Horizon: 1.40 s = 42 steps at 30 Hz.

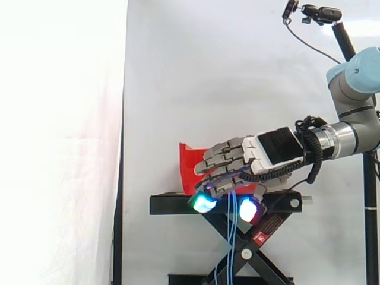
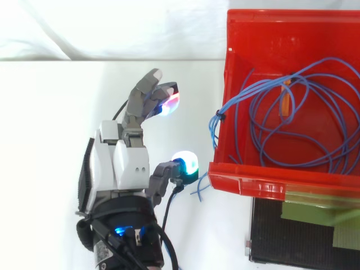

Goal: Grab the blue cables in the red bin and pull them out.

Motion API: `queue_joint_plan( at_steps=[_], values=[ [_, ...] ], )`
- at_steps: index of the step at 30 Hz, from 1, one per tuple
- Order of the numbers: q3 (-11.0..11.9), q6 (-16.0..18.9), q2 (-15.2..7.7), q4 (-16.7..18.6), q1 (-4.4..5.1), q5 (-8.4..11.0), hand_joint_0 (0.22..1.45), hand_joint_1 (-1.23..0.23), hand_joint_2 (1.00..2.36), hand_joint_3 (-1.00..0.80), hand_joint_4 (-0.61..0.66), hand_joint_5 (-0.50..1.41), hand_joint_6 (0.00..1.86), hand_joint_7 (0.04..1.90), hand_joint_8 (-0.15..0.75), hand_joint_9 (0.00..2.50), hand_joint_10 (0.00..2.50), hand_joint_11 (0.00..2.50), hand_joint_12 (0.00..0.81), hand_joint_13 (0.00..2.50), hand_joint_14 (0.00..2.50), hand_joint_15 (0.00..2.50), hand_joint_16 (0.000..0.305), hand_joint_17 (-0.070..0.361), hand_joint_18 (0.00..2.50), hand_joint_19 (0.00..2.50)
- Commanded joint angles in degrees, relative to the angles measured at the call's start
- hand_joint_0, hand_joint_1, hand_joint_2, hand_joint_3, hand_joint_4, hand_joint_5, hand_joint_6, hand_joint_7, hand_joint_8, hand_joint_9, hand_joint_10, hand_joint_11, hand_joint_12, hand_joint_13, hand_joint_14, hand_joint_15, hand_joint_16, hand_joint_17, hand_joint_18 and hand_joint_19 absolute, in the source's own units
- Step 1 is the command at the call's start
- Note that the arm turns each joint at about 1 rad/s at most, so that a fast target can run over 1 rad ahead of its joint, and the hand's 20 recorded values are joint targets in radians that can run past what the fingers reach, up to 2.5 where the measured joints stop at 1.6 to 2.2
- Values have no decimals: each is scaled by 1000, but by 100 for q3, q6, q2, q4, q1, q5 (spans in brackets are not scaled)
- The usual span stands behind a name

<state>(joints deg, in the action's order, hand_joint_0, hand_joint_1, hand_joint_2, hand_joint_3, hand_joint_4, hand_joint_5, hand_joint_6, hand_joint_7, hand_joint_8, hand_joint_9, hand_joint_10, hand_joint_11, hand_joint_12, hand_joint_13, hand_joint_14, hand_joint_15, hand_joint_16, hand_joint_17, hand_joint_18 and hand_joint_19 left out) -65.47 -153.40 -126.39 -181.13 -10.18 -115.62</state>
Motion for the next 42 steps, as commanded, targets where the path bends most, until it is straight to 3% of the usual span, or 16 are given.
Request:
queue_joint_plan(
  at_steps=[1, 14, 24, 42],
  values=[
    [0, -159, 0, 52, -11, 14, 786, -931, 1000, -1000, 169, 612, 5, 625, 224, 626, 18, 429, 303, 449, 10, 268, 39, 88, 361, 454],
    [0, -414, 0, 16, -55, 49, 785, -934, 1000, -1000, 153, 650, 0, 683, 224, 638, 18, 447, 304, 455, 11, 268, 39, 89, 369, 461],
    [0, -546, 0, -10, -90, 49, 783, -968, 1000, -1000, 112, 619, 338, 559, 224, 659, 19, 464, 305, 485, 12, 300, 39, 88, 402, 473],
    [0, -713, 0, 16, -116, 66, 781, -970, 1000, -1000, 119, 616, 362, 548, 221, 663, 17, 474, 305, 495, 12, 301, 39, 89, 412, 489]
  ],
)
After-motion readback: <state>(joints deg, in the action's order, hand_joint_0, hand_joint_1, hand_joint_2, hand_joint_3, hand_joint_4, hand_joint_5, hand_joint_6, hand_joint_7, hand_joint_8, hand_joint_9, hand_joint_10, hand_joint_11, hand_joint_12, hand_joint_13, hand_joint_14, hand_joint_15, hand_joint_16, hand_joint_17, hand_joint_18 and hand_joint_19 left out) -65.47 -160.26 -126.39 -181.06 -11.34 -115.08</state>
